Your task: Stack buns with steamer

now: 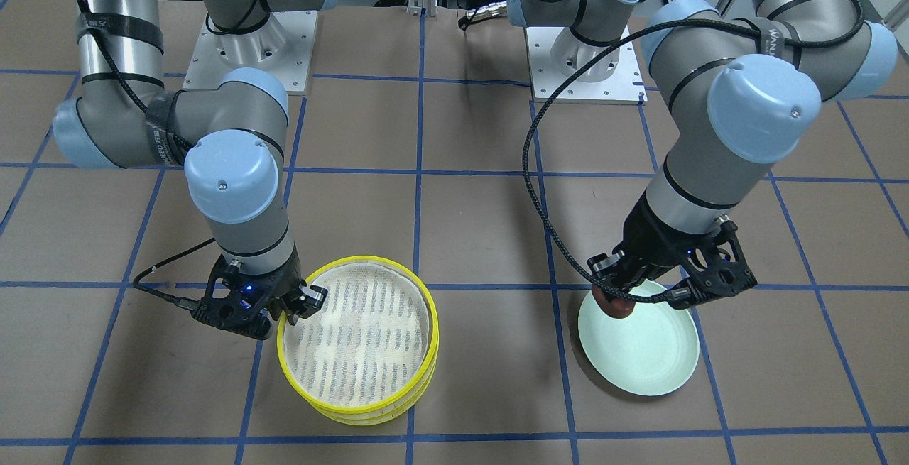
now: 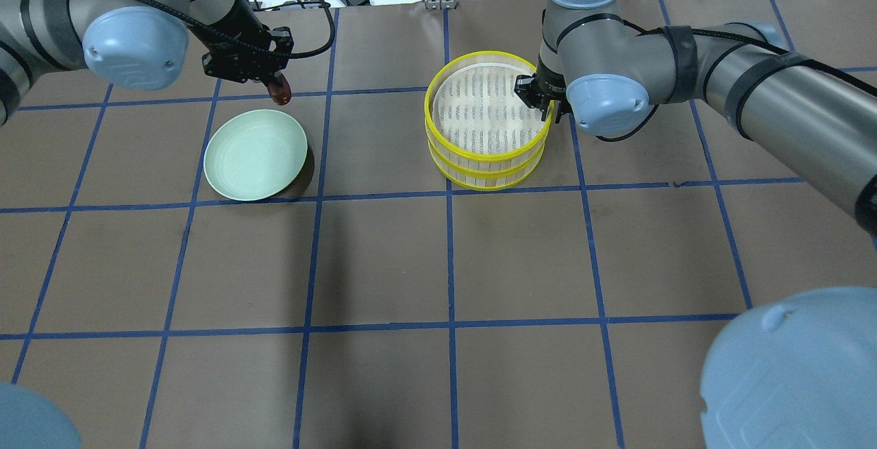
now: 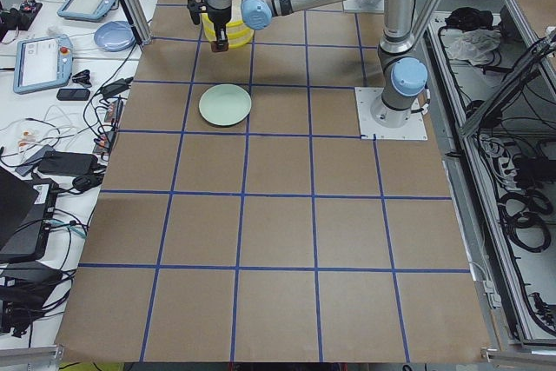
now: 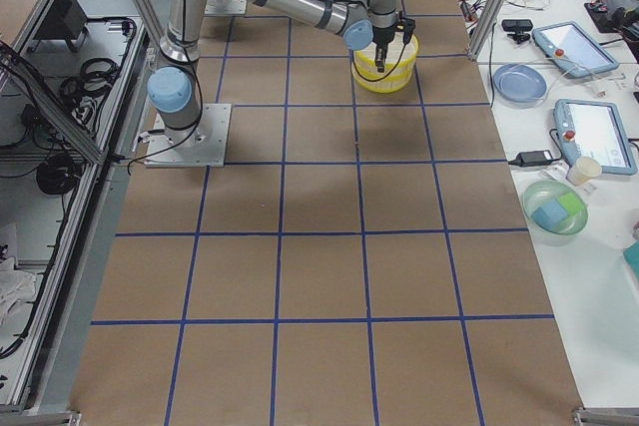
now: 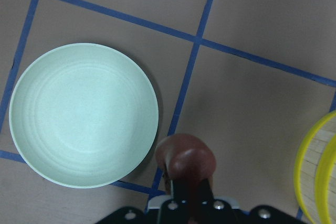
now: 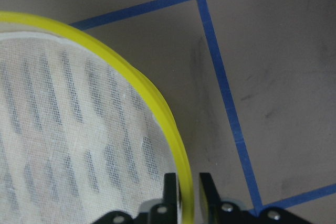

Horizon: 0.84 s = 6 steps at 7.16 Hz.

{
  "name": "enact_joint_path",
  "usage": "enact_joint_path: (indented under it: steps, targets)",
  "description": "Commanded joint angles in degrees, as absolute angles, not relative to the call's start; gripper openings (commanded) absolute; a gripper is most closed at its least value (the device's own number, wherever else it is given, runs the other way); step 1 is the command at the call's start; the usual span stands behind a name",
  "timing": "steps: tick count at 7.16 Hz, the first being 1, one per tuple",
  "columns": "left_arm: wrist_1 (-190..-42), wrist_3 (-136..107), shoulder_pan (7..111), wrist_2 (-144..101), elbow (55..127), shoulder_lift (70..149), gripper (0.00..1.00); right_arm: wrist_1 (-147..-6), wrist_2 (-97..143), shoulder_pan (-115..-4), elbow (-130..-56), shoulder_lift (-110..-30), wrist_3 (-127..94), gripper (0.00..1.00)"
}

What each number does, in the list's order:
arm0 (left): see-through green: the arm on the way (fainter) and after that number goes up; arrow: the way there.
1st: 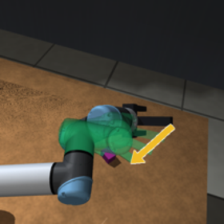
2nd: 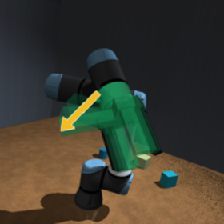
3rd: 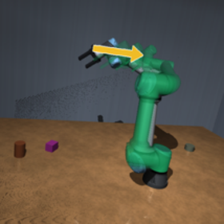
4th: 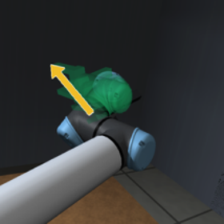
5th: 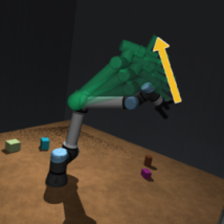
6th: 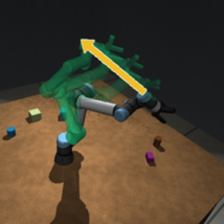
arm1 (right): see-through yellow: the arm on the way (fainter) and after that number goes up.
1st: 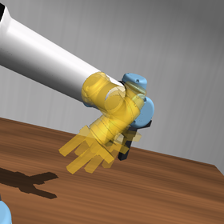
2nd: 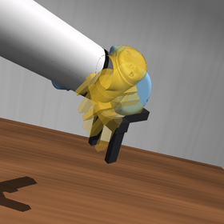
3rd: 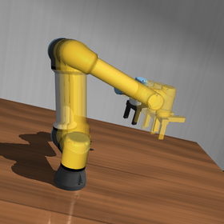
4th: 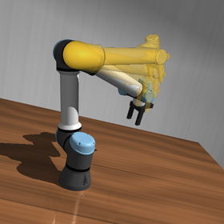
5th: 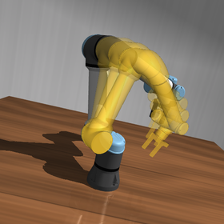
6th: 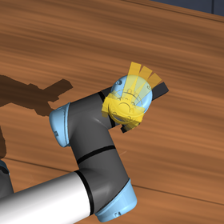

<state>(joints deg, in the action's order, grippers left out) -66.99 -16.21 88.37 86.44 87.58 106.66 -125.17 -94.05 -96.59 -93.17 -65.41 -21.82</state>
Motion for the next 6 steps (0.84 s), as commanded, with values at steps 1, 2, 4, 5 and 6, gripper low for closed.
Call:
enact_joint_path:
  steps: [1,2,4,5,6]
  targets:
    - [-62.51,-25.08,91.57,82.65,87.54,106.79,0.00,-124.90,-94.13,-96.42,-92.55,-66.17,-21.45,1.00]
    - [-56.92,-29.92,92.54,78.44,87.71,107.40,0.00,-121.59,-94.04,-95.46,-92.37,-67.83,-20.75,1.00]
    - [-52.49,-40.12,96.57,76.11,88.24,109.24,0.00,-106.52,-93.52,-93.17,-89.93,-76.33,-16.20,1.00]
    - [-49.69,-47.30,99.38,76.11,88.33,110.64,0.00,-97.47,-94.04,-92.99,-89.83,-81.77,-13.91,1.00]
    - [-46.44,-52.24,101.49,76.03,88.33,111.87,0.00,-92.95,-93.17,-92.99,-89.74,-86.87,-9.10,1.00]
